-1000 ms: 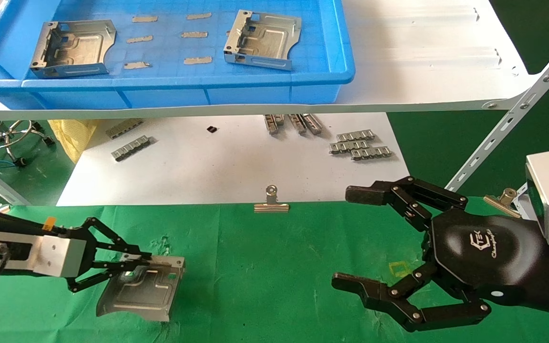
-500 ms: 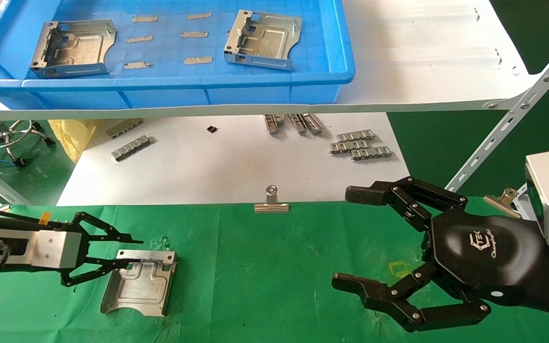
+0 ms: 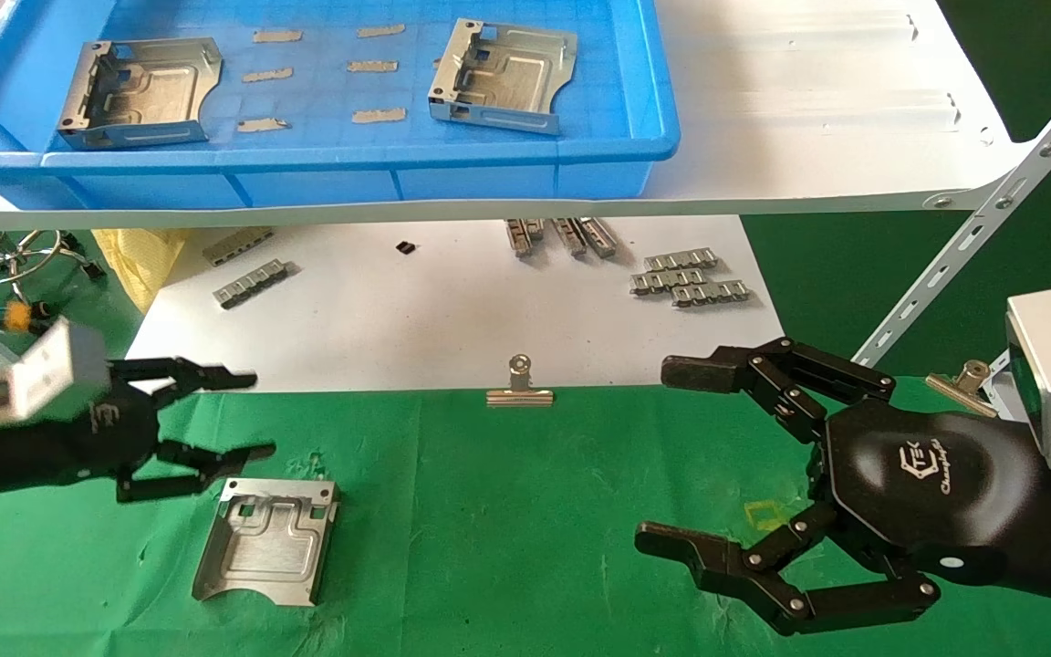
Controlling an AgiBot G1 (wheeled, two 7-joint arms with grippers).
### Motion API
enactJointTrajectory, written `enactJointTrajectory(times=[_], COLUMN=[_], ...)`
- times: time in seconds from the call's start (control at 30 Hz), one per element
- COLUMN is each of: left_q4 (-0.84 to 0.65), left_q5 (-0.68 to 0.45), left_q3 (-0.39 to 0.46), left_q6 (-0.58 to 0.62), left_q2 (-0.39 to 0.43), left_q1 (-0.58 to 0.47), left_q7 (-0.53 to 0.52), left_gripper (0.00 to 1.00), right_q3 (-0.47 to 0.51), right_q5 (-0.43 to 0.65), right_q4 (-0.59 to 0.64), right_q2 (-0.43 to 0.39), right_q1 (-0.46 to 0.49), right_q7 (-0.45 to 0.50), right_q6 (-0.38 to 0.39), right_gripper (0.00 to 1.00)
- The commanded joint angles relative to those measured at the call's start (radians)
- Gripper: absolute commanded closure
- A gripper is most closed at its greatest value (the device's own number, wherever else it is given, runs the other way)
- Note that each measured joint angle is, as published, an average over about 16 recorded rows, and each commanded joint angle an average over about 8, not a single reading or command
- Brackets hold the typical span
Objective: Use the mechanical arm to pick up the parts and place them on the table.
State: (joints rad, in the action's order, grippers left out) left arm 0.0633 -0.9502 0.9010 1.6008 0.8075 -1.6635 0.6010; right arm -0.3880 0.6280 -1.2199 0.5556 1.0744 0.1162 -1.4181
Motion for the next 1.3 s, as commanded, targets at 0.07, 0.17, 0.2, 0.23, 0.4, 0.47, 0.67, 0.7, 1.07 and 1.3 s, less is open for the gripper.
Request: enactJointTrajectory(times=[0.07,0.17,0.2,0.23,0.4,0.47,0.67,0.7,1.07,1.3], left_q4=[0.009,0.012,0.014,0.014,0.015,0.024,0.109,0.129,0.351,0.492], left_q5=[0.053,0.071,0.073,0.072,0.058,0.056,0.067,0.070,0.100,0.120], left_q3=[-0.028,-0.037,-0.038,-0.037,-0.031,-0.034,-0.076,-0.086,-0.195,-0.264], left_q6=[0.004,0.004,0.004,0.004,0.004,0.003,-0.004,-0.006,-0.026,-0.039], left_q2=[-0.017,-0.023,-0.024,-0.024,-0.019,-0.019,-0.032,-0.035,-0.068,-0.089], left_q1=[0.038,0.053,0.055,0.054,0.043,0.044,0.083,0.092,0.193,0.257], left_q7=[-0.100,-0.123,-0.119,-0.115,-0.098,-0.099,-0.148,-0.159,-0.287,-0.368], left_gripper=[0.00,0.00,0.00,0.00,0.00,0.00,0.00,0.00,0.00,0.00], right_q3=[0.000,0.000,0.000,0.000,0.000,0.000,0.000,0.000,0.000,0.000], right_q5=[0.000,0.000,0.000,0.000,0.000,0.000,0.000,0.000,0.000,0.000], right_q4=[0.000,0.000,0.000,0.000,0.000,0.000,0.000,0.000,0.000,0.000], right_q2=[0.000,0.000,0.000,0.000,0.000,0.000,0.000,0.000,0.000,0.000], right_q1=[0.000,0.000,0.000,0.000,0.000,0.000,0.000,0.000,0.000,0.000], right_q7=[0.000,0.000,0.000,0.000,0.000,0.000,0.000,0.000,0.000,0.000], right_q6=[0.000,0.000,0.000,0.000,0.000,0.000,0.000,0.000,0.000,0.000], right_gripper=[0.00,0.00,0.00,0.00,0.00,0.00,0.00,0.00,0.00,0.00])
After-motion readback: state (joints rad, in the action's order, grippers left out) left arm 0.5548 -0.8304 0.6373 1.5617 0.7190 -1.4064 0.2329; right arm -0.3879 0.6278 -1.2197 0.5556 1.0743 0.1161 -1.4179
